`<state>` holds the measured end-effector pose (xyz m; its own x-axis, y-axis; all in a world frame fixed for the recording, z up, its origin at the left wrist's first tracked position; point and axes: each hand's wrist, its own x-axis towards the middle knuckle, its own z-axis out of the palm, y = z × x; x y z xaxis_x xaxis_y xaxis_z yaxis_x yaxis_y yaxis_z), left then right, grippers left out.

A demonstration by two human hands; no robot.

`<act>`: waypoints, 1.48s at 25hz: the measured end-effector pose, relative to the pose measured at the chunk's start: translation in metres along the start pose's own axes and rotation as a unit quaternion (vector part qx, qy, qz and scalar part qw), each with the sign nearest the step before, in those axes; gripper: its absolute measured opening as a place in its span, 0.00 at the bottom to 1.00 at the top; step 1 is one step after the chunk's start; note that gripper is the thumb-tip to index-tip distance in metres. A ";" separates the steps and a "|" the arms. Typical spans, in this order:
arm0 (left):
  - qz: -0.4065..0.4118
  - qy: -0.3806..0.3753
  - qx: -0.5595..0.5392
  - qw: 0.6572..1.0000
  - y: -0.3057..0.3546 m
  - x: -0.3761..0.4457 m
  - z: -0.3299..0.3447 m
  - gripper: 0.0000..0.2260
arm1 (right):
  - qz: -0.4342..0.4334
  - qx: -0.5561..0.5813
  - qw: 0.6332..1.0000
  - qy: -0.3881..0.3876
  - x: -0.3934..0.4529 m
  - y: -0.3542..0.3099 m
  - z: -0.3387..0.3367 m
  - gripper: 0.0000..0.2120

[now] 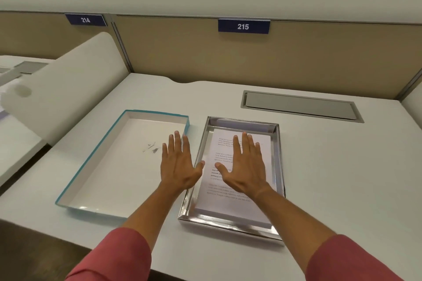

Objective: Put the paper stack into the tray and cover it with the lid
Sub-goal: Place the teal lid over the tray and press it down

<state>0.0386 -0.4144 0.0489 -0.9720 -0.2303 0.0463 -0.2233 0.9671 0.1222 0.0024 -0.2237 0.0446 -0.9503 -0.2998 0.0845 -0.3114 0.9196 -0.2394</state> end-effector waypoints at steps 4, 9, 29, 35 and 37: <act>0.009 0.000 0.006 1.000 -0.030 0.008 0.000 0.42 | 0.012 -0.019 1.000 0.001 0.006 -0.032 0.006 0.48; 0.047 -0.023 -0.002 0.999 -0.061 0.021 0.007 0.41 | 0.053 -0.041 0.998 0.000 0.005 -0.069 0.018 0.47; -0.014 -0.018 -0.231 0.973 -0.075 0.052 -0.014 0.08 | 0.127 0.019 0.992 0.016 -0.009 -0.078 0.027 0.47; -0.035 0.092 -0.351 0.931 -0.082 0.072 -0.100 0.05 | 0.125 0.096 0.987 0.012 0.007 -0.086 0.011 0.42; -0.055 0.098 -0.410 0.905 -0.084 0.075 -0.130 0.03 | 0.128 0.140 0.982 0.019 0.012 -0.091 0.005 0.41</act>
<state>-0.0064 -0.5271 0.1713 -0.8975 -0.4132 0.1544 -0.1112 0.5506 0.8273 0.0197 -0.3124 0.0627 -0.9984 -0.0525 0.0222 -0.0564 0.8562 -0.5136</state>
